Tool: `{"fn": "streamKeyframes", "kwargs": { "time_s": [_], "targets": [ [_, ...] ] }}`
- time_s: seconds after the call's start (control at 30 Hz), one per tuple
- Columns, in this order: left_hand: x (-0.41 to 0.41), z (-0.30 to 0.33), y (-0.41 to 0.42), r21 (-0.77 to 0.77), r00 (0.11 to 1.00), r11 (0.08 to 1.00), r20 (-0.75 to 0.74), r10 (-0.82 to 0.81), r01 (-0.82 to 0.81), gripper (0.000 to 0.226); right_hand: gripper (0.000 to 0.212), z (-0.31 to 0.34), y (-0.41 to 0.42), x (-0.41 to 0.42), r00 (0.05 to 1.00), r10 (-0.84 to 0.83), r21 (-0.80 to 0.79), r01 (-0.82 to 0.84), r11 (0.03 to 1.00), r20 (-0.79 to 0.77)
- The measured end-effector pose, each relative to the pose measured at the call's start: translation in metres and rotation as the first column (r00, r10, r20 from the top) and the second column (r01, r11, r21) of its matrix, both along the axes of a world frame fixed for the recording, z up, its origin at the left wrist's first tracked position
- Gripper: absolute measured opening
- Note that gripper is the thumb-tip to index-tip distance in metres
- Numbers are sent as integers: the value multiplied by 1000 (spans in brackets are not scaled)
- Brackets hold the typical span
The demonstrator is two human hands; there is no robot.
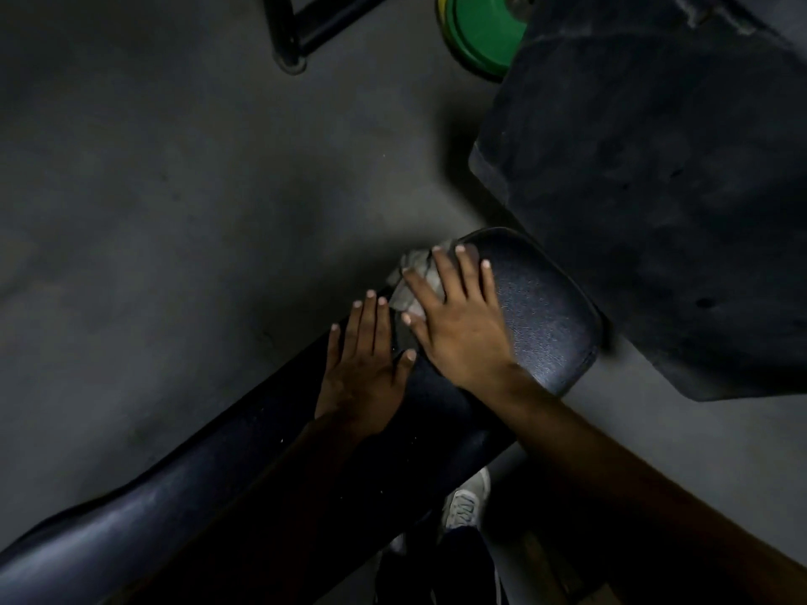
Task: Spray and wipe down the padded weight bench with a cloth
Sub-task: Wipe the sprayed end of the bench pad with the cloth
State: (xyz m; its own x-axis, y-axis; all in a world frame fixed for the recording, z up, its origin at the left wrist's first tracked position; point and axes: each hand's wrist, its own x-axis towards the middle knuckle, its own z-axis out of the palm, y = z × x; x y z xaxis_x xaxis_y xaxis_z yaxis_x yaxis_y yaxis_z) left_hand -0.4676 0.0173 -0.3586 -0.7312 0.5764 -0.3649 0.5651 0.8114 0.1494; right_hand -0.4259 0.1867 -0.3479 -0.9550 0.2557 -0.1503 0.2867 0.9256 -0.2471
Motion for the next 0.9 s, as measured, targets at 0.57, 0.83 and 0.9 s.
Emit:
{"fn": "streamKeyframes", "kwargs": {
  "time_s": [0.57,0.83,0.9],
  "targets": [
    [-9,14,-9,109,987,994,160,-30,12,79,63,3,-13,8,985,-171,22,171,985,-23],
    [5,24,-55,77,991,989,69,118,-124,79,65,6,-37,82,996,85,33,-87,996,38],
    [14,23,-67,74,983,981,30,180,-182,79,64,7,-25,99,999,10,75,-14,997,51]
  ]
}}
